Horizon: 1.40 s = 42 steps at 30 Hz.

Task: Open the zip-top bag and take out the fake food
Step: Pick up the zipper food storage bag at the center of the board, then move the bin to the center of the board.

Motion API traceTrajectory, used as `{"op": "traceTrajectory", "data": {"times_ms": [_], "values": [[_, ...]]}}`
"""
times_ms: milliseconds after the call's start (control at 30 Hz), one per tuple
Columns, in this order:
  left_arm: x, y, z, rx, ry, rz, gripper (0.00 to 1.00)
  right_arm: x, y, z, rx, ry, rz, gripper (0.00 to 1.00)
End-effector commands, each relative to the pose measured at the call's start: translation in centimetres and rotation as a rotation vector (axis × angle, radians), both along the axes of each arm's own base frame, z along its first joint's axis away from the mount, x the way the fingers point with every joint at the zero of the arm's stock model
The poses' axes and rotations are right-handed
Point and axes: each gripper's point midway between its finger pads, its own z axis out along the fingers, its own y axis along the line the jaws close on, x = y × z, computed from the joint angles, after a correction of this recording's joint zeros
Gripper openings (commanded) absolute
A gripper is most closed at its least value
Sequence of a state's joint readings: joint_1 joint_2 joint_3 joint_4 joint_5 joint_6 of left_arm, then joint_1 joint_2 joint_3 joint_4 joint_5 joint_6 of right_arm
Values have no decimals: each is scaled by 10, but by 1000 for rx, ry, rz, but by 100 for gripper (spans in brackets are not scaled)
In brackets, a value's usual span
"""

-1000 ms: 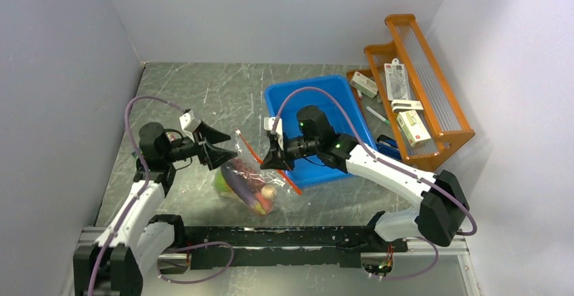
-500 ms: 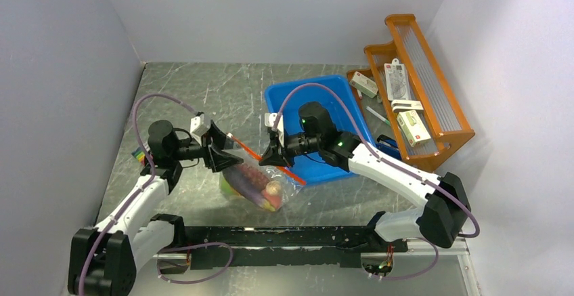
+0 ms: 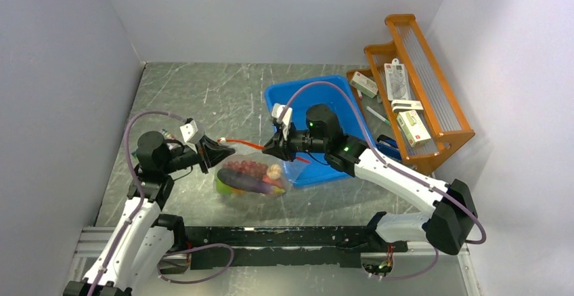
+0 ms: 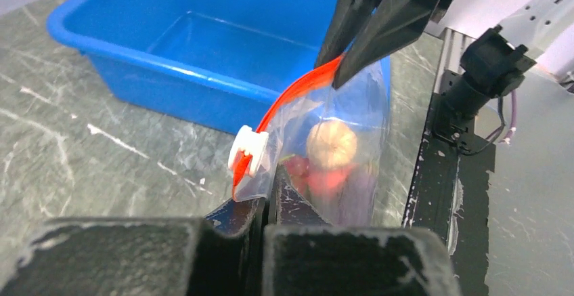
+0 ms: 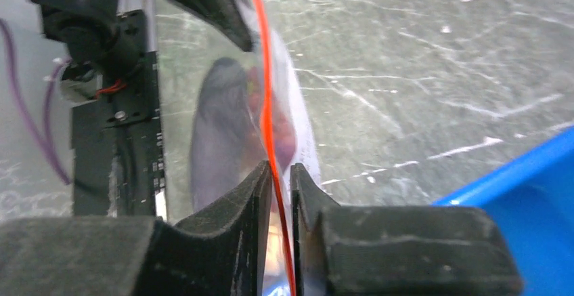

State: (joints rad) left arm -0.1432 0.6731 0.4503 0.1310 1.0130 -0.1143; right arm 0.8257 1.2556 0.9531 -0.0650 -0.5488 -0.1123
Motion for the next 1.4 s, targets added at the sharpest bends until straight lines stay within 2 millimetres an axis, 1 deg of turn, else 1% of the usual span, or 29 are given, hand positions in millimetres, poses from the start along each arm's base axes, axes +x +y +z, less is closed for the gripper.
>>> {"op": "traceTrajectory", "data": {"times_ms": [0, 33, 67, 100, 133, 167, 233, 300, 367, 467, 500, 533, 600, 667, 733, 767, 800, 833, 900, 967, 1033, 1100, 1133, 1167, 1200, 1267, 1333, 1367], "values": [[3, 10, -7, 33, 43, 105, 7, 39, -14, 22, 59, -35, -271, 22], [2, 12, -9, 39, 52, 118, 7, 51, -22, 23, 58, -29, -369, 27], [1, 13, -11, 45, 64, 129, 7, 61, -31, 22, 55, -15, -457, 38], [-1, 14, -12, 52, 73, 135, 7, 71, -40, 21, 56, 6, -546, 51], [-5, 15, -12, 56, 77, 130, 7, 77, -47, 19, 60, 42, -610, 63], [-9, 15, -13, 61, 82, 120, 7, 82, -52, 18, 67, 81, -648, 72], [-18, 14, -12, 74, 84, 89, 7, 96, -63, 14, 94, 179, -743, 77], [-24, 13, -1, 89, 56, 60, 7, 110, -71, -4, 103, 310, -806, 78], [-33, 8, 12, 61, 19, 14, 7, 122, -70, -27, 89, 473, -820, 79], [-44, 2, 28, 7, -3, -41, 7, 131, -48, -60, -11, 646, -774, 82], [-46, 2, 29, -2, 0, -51, 7, 137, -39, -64, -34, 673, -757, 82], [-47, 1, 29, -4, 3, -56, 7, 139, -29, -70, -54, 700, -717, 82], [-48, 2, 30, -8, -2, -46, 7, 153, -18, -84, -88, 717, -710, 82], [-50, 2, 35, -24, -5, -44, 7, 168, -5, -92, -109, 710, -680, 82], [-53, 1, 38, -41, 4, -54, 7, 177, 8, -103, -158, 715, -629, 82], [-55, 0, 38, -50, 14, -57, 7, 178, 16, -105, -183, 711, -586, 81], [-56, 0, 38, -57, 24, -60, 7, 179, 24, -116, -221, 714, -539, 80], [-57, -1, 37, -64, 36, -63, 7, 180, 31, -121, -250, 706, -509, 80], [-55, -1, 33, -68, 55, -52, 7, 184, 40, -125, -285, 669, -463, 80], [-52, 0, 29, -69, 72, -36, 7, 192, 42, -122, -270, 618, -446, 79], [-50, 1, 26, -67, 84, -24, 7, 204, 30, -114, -269, 575, -498, 79], [-48, 1, 23, -66, 99, -13, 7, 211, 15, -96, -275, 506, -551, 80], [-47, 1, 22, -65, 103, -14, 7, 209, 9, -83, -267, 454, -552, 80], [-47, 1, 21, -68, 106, -16, 7, 205, 4, -65, -240, 400, -543, 80], [-47, 0, 19, -72, 114, -21, 7, 198, -2, -39, -192, 343, -533, 80], [-46, -2, 17, -89, 126, -30, 7, 177, -9, -3, -96, 244, -483, 80], [-44, -3, 14, -100, 132, -38, 7, 147, -15, 17, -12, 157, -402, 79], [-44, -4, 11, -99, 136, -44, 7, 125, -18, 16, 22, 133, -343, 77]]}}
